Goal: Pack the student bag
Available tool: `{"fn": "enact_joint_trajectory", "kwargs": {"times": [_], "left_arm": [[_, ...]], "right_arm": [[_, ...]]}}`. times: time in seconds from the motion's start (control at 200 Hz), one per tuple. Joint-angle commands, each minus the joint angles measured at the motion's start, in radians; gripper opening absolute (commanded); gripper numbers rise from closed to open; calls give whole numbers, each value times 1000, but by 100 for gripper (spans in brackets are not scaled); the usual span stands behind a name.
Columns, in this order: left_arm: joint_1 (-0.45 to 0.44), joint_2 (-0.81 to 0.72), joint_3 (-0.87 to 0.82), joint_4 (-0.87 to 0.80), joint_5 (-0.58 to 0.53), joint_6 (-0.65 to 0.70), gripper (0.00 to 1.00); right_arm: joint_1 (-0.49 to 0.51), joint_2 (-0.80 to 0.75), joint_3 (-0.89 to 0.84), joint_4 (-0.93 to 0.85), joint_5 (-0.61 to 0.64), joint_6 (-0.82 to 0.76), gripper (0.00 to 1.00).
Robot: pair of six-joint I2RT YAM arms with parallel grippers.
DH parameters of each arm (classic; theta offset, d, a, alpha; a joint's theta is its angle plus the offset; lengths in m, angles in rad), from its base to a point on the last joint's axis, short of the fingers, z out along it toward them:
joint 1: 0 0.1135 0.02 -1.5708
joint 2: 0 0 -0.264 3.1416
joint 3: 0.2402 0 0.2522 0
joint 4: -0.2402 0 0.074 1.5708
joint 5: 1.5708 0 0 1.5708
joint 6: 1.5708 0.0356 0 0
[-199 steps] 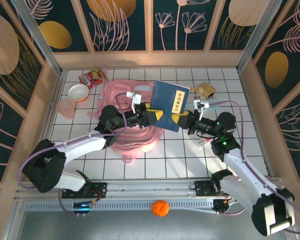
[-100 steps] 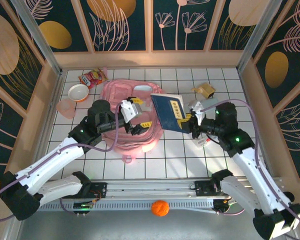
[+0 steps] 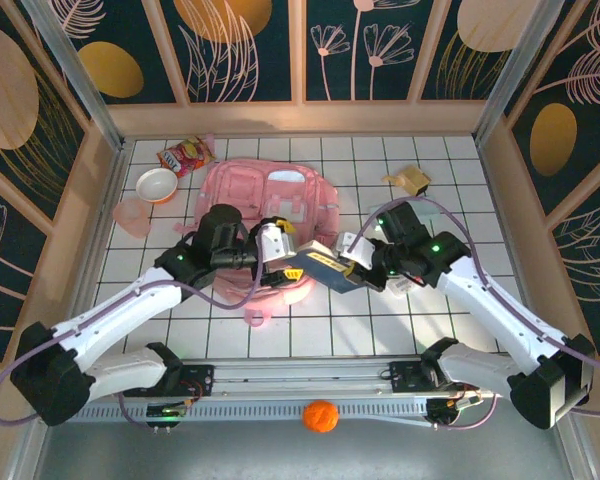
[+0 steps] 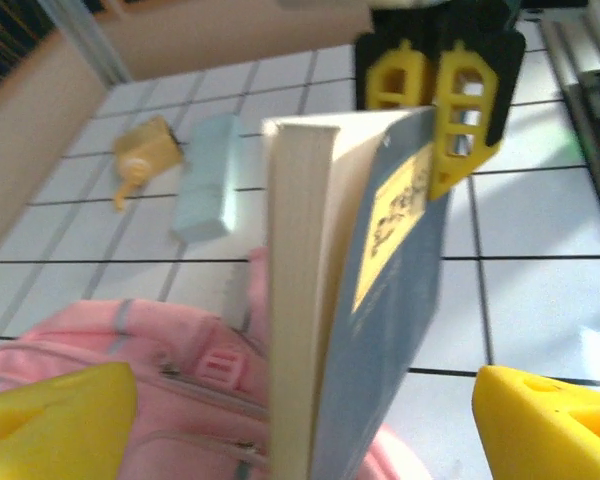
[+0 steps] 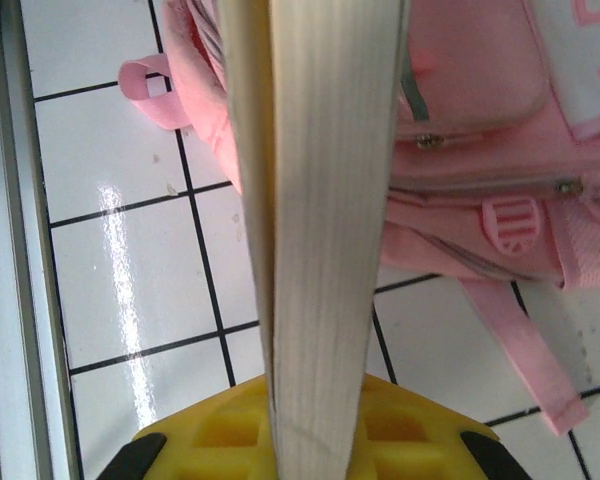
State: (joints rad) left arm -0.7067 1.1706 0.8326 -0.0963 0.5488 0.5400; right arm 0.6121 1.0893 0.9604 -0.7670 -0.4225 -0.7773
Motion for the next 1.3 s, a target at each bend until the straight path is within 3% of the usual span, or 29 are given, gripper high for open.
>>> {"fn": "enact_joint_trajectory", "kwargs": {"times": [0.0,0.05,0.11,0.17,0.225,0.295,0.345,0.48,0.691,0.756,0.841,0.991,1.076,1.171,1.296], "left_arm": [[1,51,54,-51,184,12,76],[0,64,52,-48,218,12,70],[1,65,38,-37,229,16,53],[1,56,26,-29,233,20,29],[1,36,4,25,242,-38,0],[26,7,-51,152,260,-163,0],[61,6,-75,194,299,-203,0],[109,2,-81,261,391,-280,0],[150,-17,-212,750,496,-629,0],[149,-4,-207,764,516,-655,0],[150,-7,-202,767,500,-662,0],[150,-12,-175,715,402,-686,0],[150,-12,-156,617,261,-655,0],[150,-12,-161,585,121,-660,0],[150,-1,-163,628,160,-687,0]], "right_arm": [[25,32,53,35,-12,-62,0],[29,48,63,39,-21,-73,0],[29,62,73,48,-29,-79,0],[29,65,74,64,-30,-83,0],[12,52,62,92,-36,-81,1],[-57,3,10,170,-118,-59,17],[-162,-58,-40,240,-233,-29,29],[-360,-242,-248,563,-473,258,55],[-469,-383,-529,1078,-714,674,59],[-469,-381,-622,1327,-739,854,59],[-469,-373,-684,1508,-749,973,60],[-479,-411,-723,1579,-680,1022,60],[-497,-455,-738,1612,-629,1091,62],[-507,-521,-709,1444,-495,1109,68],[-504,-575,-695,1281,-446,1075,69]]}}
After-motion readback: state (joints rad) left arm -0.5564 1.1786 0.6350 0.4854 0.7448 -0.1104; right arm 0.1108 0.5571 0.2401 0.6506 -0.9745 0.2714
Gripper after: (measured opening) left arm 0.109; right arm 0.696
